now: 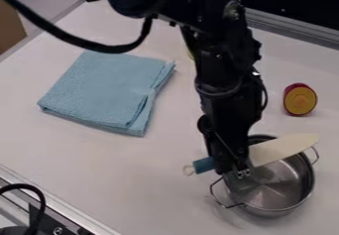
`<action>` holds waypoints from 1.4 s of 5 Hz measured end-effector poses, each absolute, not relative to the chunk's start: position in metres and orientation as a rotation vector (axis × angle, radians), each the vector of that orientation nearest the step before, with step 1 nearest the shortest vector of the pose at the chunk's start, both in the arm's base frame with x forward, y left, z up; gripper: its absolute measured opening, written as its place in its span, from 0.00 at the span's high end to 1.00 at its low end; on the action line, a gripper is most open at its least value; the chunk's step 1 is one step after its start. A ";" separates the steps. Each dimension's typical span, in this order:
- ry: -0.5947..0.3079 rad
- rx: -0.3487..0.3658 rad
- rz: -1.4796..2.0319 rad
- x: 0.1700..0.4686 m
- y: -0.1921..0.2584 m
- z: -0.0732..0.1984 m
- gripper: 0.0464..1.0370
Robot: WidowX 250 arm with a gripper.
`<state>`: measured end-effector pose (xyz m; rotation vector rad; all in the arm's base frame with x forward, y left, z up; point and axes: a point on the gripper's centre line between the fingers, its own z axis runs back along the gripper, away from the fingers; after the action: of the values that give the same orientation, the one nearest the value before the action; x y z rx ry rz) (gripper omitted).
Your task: Moving the knife to the casserole.
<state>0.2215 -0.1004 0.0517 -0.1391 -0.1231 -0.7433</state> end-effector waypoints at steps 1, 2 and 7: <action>-0.132 -0.154 -0.690 0.228 -0.117 0.051 0.82; -0.131 -0.149 -0.652 0.235 -0.128 0.048 0.82; -0.215 -0.194 -0.503 0.245 -0.139 0.028 0.79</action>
<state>0.2454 -0.1389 0.0279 -0.1939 -0.2152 -0.5029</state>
